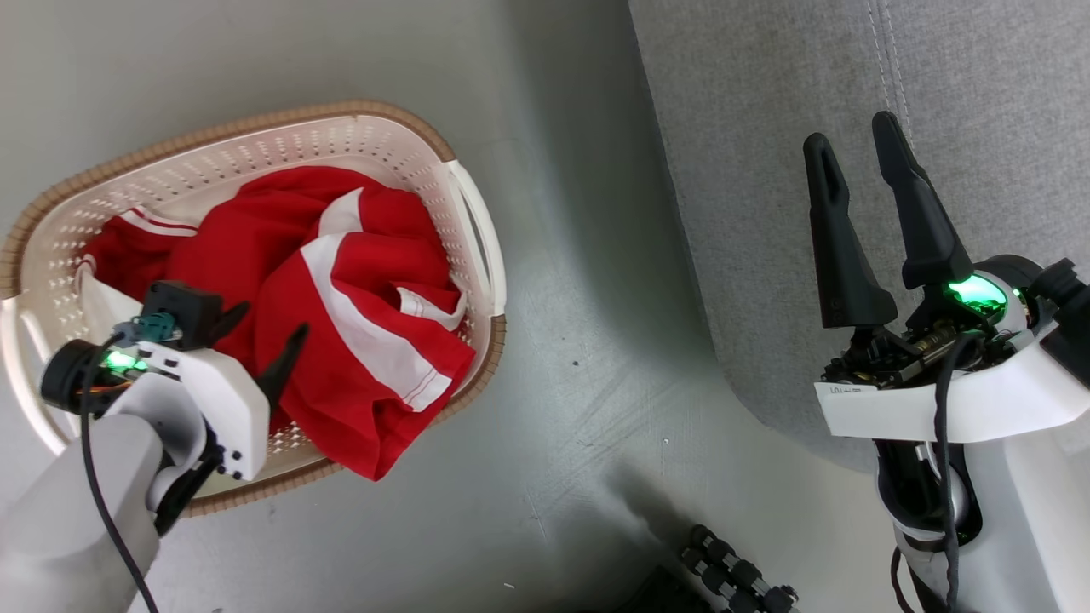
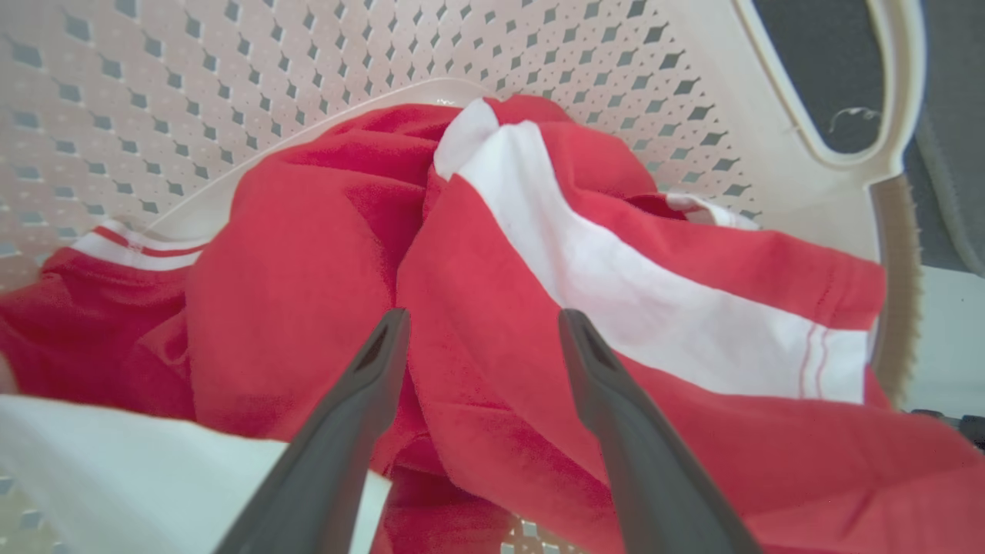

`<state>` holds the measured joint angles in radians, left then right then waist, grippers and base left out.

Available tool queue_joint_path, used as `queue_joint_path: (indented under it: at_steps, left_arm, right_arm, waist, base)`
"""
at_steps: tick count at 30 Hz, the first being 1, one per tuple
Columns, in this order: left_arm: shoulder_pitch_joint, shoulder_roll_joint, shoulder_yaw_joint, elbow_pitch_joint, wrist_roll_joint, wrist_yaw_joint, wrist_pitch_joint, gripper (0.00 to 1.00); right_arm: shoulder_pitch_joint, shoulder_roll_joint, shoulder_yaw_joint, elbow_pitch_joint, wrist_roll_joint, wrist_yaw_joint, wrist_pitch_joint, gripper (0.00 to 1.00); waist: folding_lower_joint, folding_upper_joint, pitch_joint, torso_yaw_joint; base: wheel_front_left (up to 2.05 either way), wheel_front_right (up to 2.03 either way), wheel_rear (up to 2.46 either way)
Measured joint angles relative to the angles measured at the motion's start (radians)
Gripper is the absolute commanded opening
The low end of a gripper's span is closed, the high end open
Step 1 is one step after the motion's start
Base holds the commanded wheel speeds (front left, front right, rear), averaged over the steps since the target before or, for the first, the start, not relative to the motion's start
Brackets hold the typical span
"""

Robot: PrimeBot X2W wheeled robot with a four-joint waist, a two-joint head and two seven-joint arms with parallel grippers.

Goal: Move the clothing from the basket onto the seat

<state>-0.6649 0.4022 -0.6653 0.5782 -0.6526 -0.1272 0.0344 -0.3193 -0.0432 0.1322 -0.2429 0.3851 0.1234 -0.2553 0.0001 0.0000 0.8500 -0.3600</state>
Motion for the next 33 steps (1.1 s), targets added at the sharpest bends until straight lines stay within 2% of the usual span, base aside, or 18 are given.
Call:
queue_joint_path:
  at_steps: [19, 26, 33]
  left_arm:
    - [-0.050, 0.066, -0.029, 0.103, -0.019, 0.000, 0.079, 1.00]
    - [-0.052, 0.050, -0.066, 0.085, -0.032, 0.000, 0.087, 1.00]
    - [-0.068, 0.068, -0.077, 0.112, -0.032, 0.000, 0.089, 1.00]
  right_arm:
    - [-0.020, 0.002, 0.047, -0.011, 0.057, 0.000, 0.000, 1.00]
    - [-0.042, 0.002, 0.066, -0.010, 0.070, 0.000, 0.000, 1.00]
    - [-0.058, 0.002, 0.066, -0.007, 0.072, 0.000, 0.000, 1.00]
  waist:
    - [0.0000, 0.0000, 0.068, -0.093]
    - [0.0000, 0.0000, 0.084, -0.113]
    - [0.0000, 0.0000, 0.086, -0.118]
  base:
    - [0.00, 0.00, 0.00]
    - [0.00, 0.00, 0.00]
    - [0.00, 0.00, 0.00]
